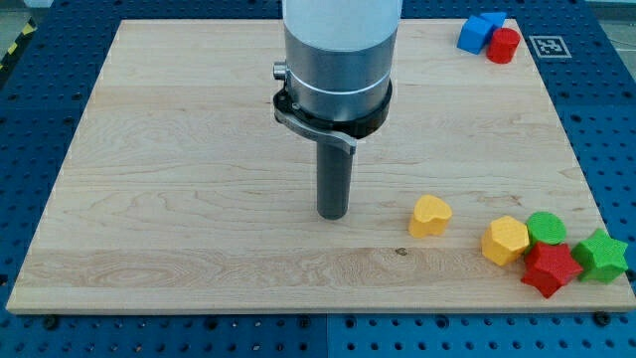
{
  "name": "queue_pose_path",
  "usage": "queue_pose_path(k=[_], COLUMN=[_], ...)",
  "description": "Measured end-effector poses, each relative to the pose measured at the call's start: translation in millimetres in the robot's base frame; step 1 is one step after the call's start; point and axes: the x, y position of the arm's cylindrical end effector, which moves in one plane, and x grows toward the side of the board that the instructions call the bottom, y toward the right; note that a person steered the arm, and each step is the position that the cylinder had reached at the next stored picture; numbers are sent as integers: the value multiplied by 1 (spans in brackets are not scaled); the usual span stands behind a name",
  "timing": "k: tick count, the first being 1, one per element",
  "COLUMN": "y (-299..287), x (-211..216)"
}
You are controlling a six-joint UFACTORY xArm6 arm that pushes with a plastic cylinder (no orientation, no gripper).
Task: Place yellow heart vertically towards yellow hexagon
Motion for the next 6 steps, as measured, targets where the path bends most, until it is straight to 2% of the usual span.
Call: queue_pose_path(k=[2, 4, 6], y=[8, 68, 103], x=[25, 36, 10])
